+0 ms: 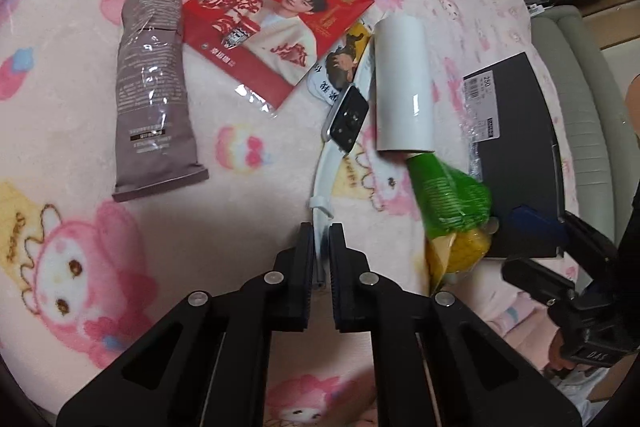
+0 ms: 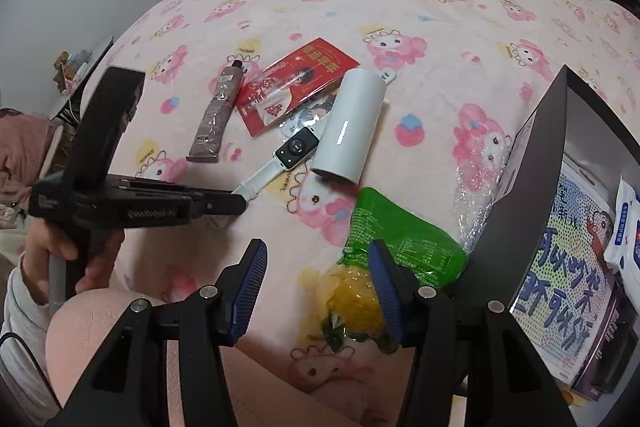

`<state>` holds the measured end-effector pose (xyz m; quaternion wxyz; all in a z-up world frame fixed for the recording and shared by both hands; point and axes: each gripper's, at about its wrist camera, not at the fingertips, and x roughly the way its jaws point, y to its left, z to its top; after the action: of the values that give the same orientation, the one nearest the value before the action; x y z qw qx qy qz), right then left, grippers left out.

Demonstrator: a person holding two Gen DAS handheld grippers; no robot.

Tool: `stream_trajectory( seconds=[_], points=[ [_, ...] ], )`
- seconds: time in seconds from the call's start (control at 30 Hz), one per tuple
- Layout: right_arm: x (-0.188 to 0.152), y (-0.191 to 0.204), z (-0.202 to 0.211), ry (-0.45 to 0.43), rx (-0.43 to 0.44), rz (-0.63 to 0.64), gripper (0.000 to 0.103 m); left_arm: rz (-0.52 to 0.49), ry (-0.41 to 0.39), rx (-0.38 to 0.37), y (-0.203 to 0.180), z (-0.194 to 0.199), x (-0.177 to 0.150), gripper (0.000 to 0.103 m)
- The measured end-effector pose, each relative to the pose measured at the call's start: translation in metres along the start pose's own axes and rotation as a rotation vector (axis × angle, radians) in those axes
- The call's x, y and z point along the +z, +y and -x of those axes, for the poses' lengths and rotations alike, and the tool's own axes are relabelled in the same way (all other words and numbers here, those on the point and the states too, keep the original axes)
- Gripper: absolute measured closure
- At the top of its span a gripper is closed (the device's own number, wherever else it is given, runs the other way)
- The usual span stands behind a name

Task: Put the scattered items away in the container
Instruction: 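Grasp the white smartwatch band with the left tool, then carry the white smartwatch into the box and lower it onto the drawing pad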

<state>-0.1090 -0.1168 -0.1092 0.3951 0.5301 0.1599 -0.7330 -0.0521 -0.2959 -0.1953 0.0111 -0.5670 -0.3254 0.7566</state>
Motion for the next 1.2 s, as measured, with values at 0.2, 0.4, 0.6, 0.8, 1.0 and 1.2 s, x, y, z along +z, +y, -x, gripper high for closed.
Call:
stream_trajectory(
  seconds=[0.2,0.4,0.6,0.8,1.0,1.2],
  points=[
    [0.007,0.011,-0.010,0.032,0.034,0.060,0.054,0.029,0.005,0.003,0.001,-0.002,-0.004,0.099],
    [0.000,-0.007,0.018,-0.020,0.043,0.000,0.054,-0.071,-0.062,-0.102,-0.054,0.038,0.007,0.100],
    [-0.018,-0.030,0.069,-0.106,0.000,-0.039,0.054,-0.260,-0.084,-0.160,-0.144,0.067,0.000,0.100],
    [-0.054,-0.058,0.119,-0.161,-0.008,-0.065,0.054,-0.363,-0.074,-0.243,-0.209,0.074,-0.019,0.100],
    [-0.089,-0.087,0.146,-0.148,-0.084,-0.056,0.052,-0.474,-0.028,-0.265,-0.286,0.052,-0.035,0.100],
    [-0.108,-0.138,0.167,-0.189,-0.144,-0.065,0.050,-0.553,0.053,-0.219,-0.355,-0.003,-0.041,0.099]
  ],
)
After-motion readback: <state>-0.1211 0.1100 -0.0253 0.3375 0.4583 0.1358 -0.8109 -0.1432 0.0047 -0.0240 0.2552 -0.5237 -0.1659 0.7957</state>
